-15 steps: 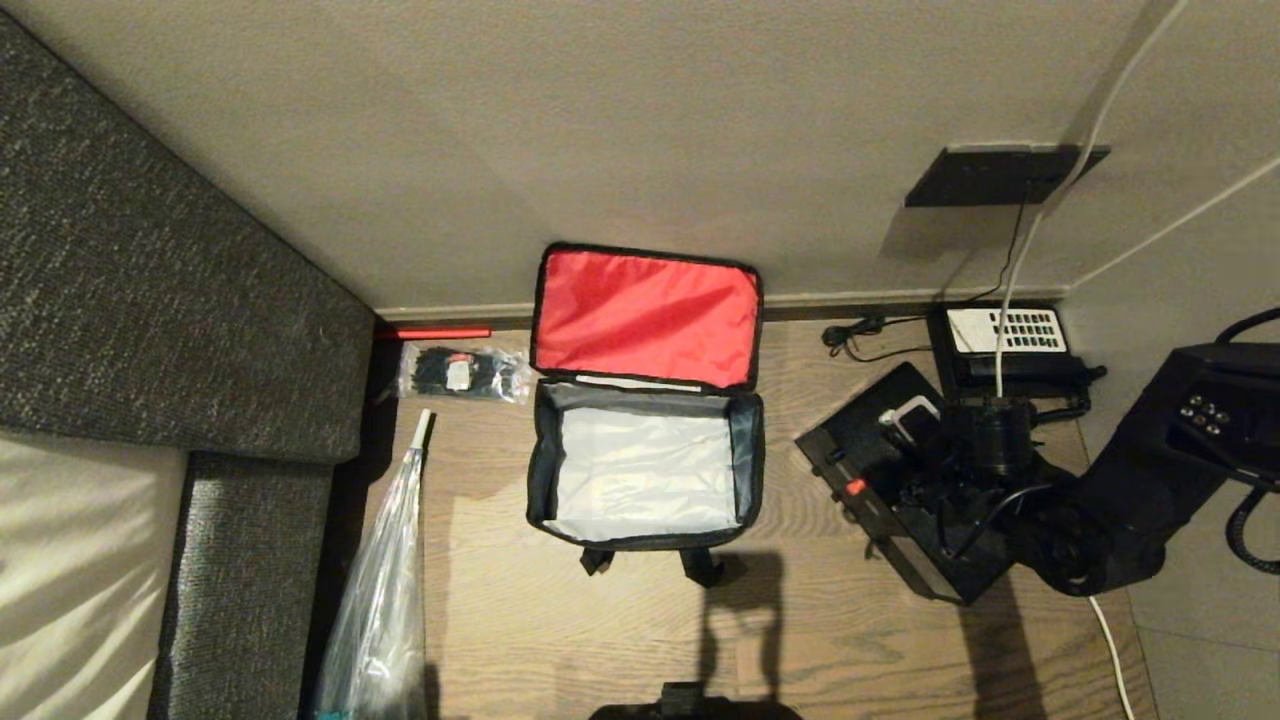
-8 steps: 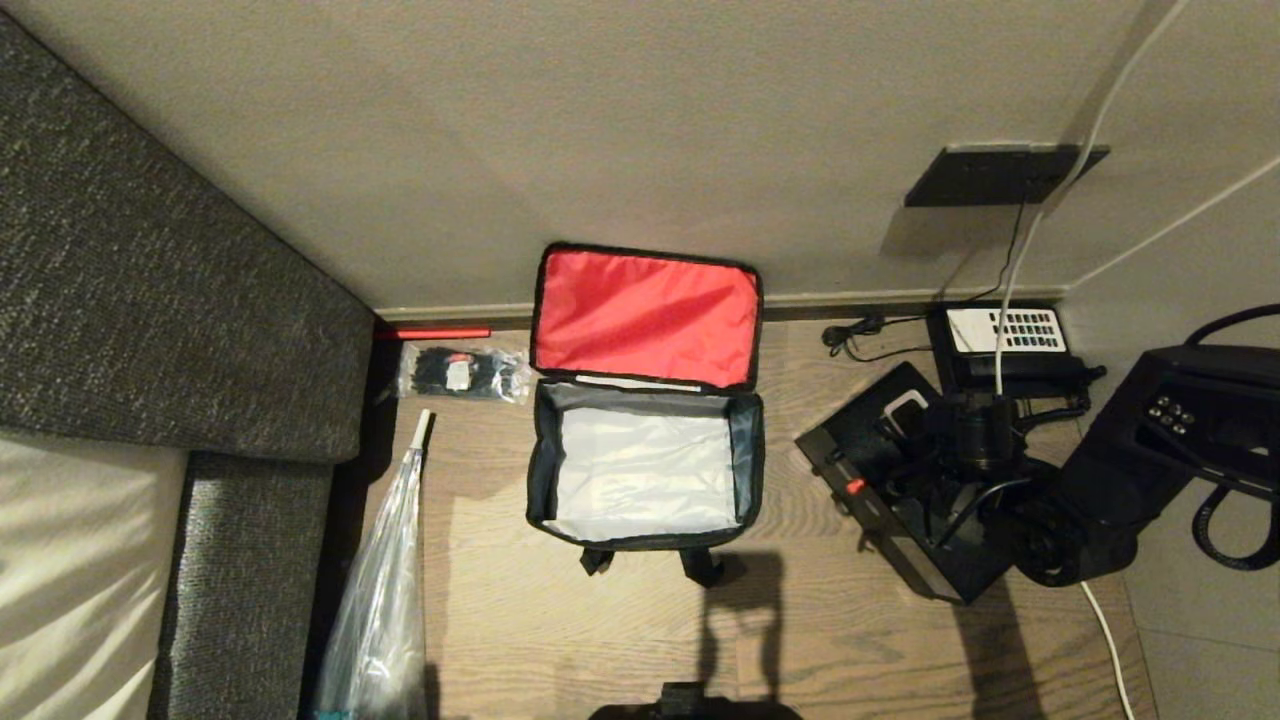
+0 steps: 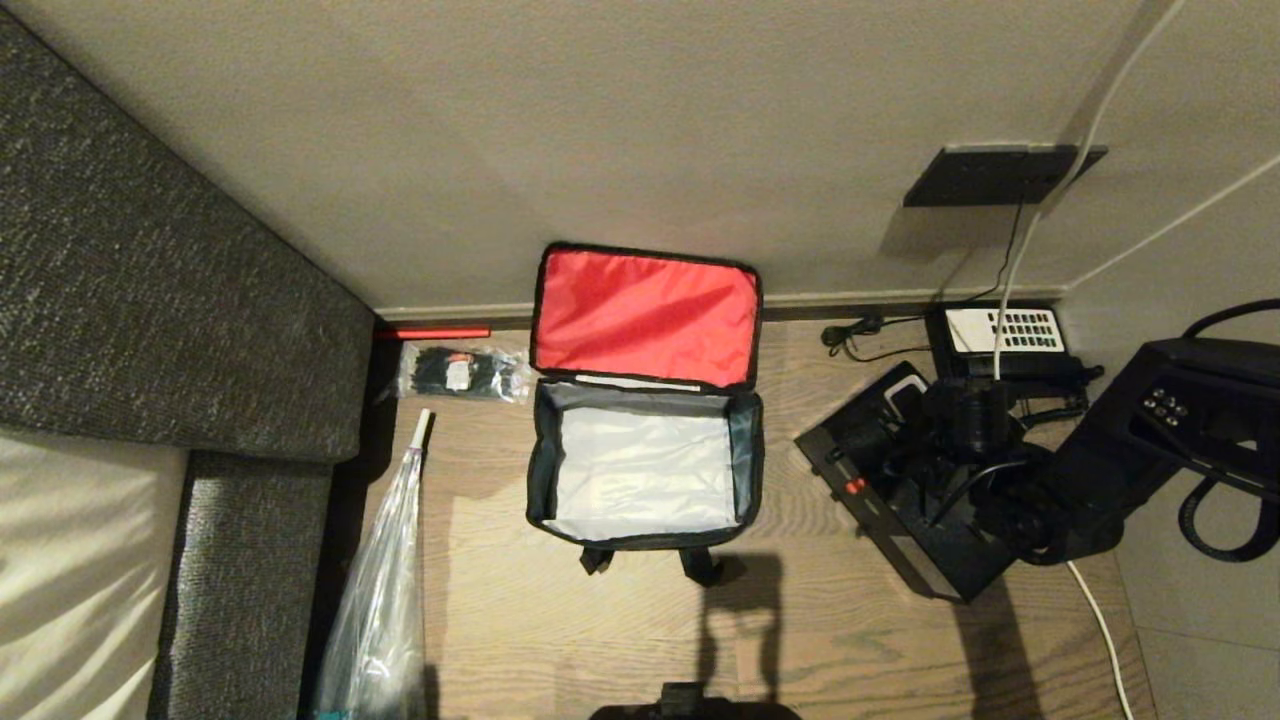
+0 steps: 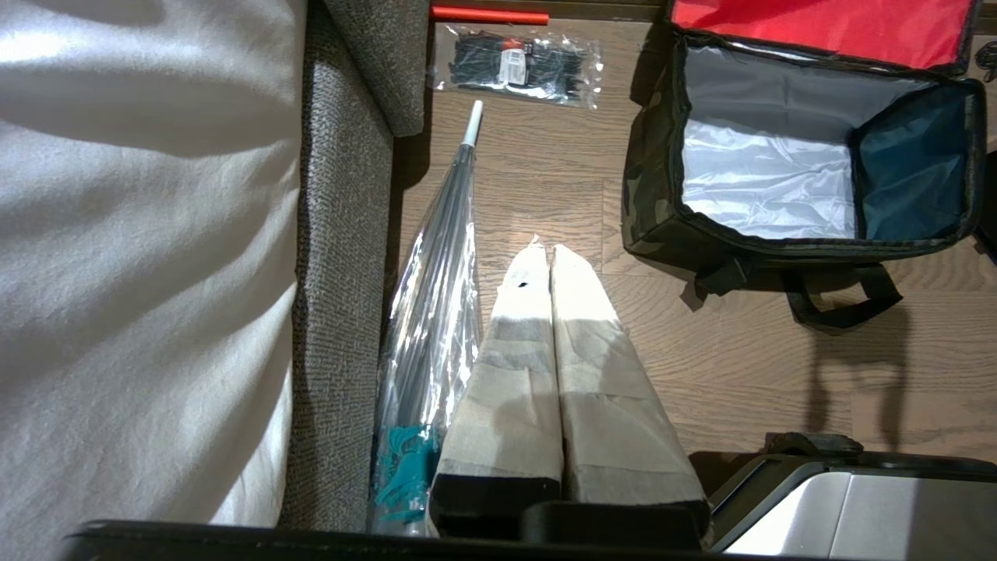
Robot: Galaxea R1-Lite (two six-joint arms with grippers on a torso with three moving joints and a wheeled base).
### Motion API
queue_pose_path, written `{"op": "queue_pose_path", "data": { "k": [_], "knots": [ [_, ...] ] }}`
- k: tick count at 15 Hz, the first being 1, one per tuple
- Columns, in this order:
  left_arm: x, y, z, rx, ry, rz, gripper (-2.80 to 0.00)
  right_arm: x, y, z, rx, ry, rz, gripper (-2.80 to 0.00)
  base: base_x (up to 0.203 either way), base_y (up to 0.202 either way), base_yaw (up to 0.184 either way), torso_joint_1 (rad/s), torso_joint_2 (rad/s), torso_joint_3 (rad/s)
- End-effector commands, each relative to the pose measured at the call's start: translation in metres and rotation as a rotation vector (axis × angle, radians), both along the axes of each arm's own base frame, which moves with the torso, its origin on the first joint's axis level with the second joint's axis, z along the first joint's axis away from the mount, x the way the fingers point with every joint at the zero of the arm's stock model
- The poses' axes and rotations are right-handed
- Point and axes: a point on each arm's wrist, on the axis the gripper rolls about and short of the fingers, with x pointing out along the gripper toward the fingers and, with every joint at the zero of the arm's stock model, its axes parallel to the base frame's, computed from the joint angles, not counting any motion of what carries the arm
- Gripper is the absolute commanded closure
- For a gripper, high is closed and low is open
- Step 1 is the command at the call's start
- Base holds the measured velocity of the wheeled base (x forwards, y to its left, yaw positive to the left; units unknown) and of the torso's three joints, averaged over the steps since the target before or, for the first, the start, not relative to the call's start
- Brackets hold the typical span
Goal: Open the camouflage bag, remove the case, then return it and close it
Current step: Grip the handle again, then place the black box back
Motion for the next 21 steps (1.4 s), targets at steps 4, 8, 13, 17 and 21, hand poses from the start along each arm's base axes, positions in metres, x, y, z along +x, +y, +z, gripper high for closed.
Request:
{"op": "queue_pose_path", "data": {
  "k": [4, 8, 13, 17, 21],
  "knots": [
    [0.0, 0.0, -0.001, -0.001, 0.001, 0.001, 0.0, 0.009, -0.011, 0.016, 0.009, -0.07, -0.033, -2.8, 0.0, 0.0, 0.0, 0.0, 0.0, 0.0],
    [0.0, 0.0, -0.001, -0.001, 0.001, 0.001, 0.0, 0.008, -0.023, 0.022, 0.0, -0.052, -0.057, -2.8, 0.0, 0.0, 0.0, 0.0, 0.0, 0.0],
    [0.0, 0.0, -0.001, -0.001, 0.001, 0.001, 0.0, 0.018, -0.039, 0.033, -0.01, -0.066, -0.094, -2.8, 0.0, 0.0, 0.0, 0.0, 0.0, 0.0],
    [0.0, 0.0, -0.001, -0.001, 0.001, 0.001, 0.0, 0.019, -0.044, 0.039, -0.013, -0.065, -0.105, -2.8, 0.0, 0.0, 0.0, 0.0, 0.0, 0.0],
    [0.0, 0.0, -0.001, -0.001, 0.001, 0.001, 0.0, 0.023, -0.055, 0.046, -0.012, -0.064, -0.127, -2.8, 0.0, 0.0, 0.0, 0.0, 0.0, 0.0]
  ]
}}
